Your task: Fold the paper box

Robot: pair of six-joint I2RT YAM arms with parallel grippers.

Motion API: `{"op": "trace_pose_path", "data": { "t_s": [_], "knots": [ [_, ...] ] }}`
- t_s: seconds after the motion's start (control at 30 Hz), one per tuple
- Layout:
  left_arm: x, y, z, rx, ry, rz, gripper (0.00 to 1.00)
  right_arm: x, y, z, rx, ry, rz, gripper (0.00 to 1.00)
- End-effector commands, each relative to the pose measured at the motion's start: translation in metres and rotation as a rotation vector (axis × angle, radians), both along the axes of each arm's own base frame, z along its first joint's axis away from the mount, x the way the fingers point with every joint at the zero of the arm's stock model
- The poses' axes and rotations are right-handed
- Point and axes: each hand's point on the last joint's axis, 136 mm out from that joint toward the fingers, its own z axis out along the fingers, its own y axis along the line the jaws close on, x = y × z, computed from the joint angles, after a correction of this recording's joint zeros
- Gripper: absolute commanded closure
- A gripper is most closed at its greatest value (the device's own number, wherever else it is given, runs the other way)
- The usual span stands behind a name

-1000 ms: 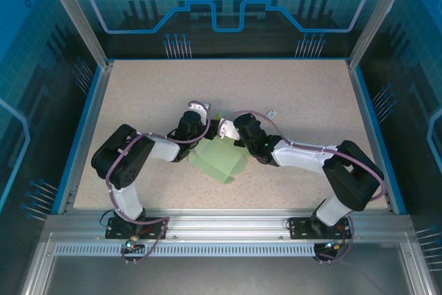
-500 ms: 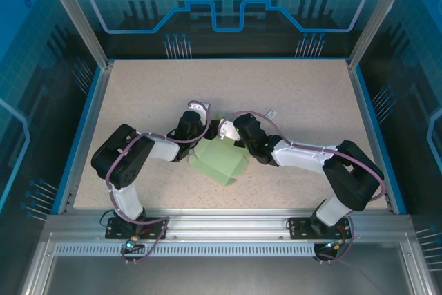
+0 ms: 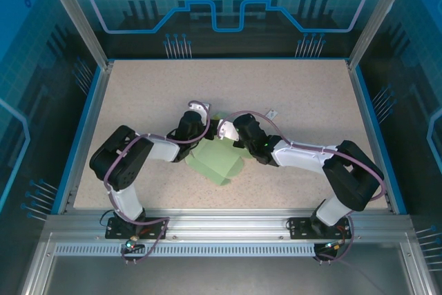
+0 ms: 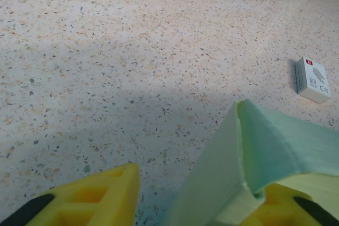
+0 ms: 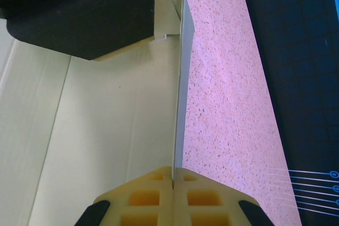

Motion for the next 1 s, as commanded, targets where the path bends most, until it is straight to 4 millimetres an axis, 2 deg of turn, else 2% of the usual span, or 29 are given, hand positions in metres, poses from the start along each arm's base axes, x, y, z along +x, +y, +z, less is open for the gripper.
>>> {"op": "trace_pose_path", "data": {
  "t_s": [0.0,0.3,0.47,0.73,0.97],
  "knots": [
    [0.023,0.036,0.018,0.024,-0.036,0.208,0.66,-0.025,0.004,-0.021,-0.043,0.099,0.059,1.00],
    [0.027,0.056,0.015,0.032,0.009,0.351,0.76,-0.030,0.009,-0.026,-0.041,0.111,0.072,1.00],
    [0.028,0.049,0.020,0.031,-0.013,0.307,0.76,-0.026,0.007,-0.024,-0.041,0.096,0.045,1.00],
    [0.014,0.020,0.034,0.002,-0.116,0.079,0.57,-0.001,-0.009,-0.002,-0.017,0.015,-0.080,1.00],
    [-0.004,0.006,0.040,-0.031,-0.130,-0.038,0.41,0.010,-0.021,0.002,-0.051,-0.037,-0.148,1.00]
  ]
}}
